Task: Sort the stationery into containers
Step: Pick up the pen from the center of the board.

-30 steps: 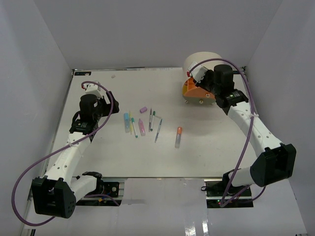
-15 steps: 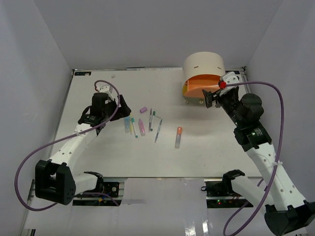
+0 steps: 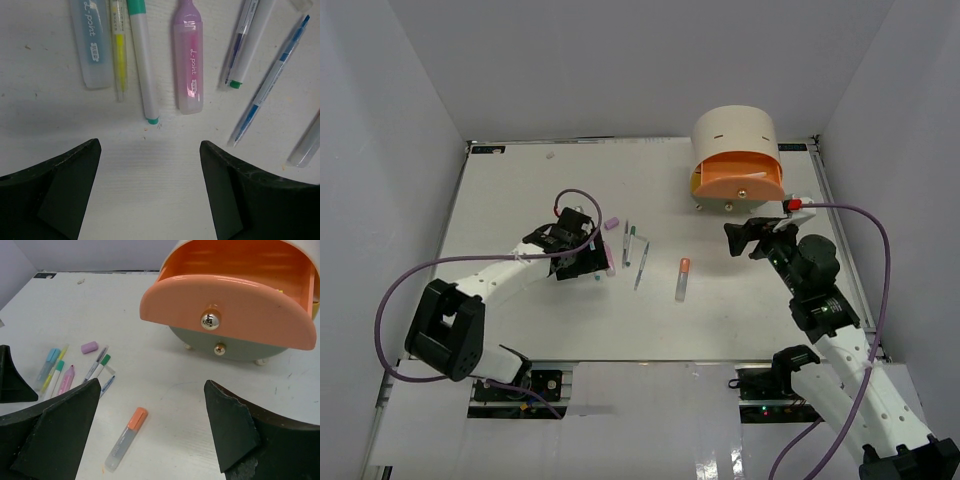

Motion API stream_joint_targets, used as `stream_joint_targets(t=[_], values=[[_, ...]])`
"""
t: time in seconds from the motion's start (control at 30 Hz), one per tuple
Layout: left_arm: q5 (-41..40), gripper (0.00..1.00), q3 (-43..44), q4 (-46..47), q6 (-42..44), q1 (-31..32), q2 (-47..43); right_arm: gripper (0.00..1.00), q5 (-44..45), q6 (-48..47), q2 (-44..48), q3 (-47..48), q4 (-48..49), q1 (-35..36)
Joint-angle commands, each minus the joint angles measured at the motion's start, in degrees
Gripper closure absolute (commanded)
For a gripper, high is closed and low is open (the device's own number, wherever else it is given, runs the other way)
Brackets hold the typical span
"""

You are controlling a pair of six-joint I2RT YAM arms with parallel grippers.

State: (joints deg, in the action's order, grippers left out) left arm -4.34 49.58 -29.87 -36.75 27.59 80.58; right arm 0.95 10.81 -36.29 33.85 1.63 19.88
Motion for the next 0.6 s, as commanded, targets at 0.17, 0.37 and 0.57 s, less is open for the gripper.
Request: stream_joint_targets(t=[0.17,0.37,0.57], values=[[-4.80,0.22,1.74,-2.83,-4.82,3.69,2.56,0.10,1.16,3.43,5.26,-3.69,0.48,-0.10],[-6.82,0.30,4.47,-2.92,-4.91,4.49,6.78,0.10,0.63,3.34,7.90,-6.51,0.22,-0.10],[-8.05,0.35,7.81,-3.09,-4.82,4.66,11.35,0.10,0.72,3.34,9.84,-8.00,-0.05,-0.02]])
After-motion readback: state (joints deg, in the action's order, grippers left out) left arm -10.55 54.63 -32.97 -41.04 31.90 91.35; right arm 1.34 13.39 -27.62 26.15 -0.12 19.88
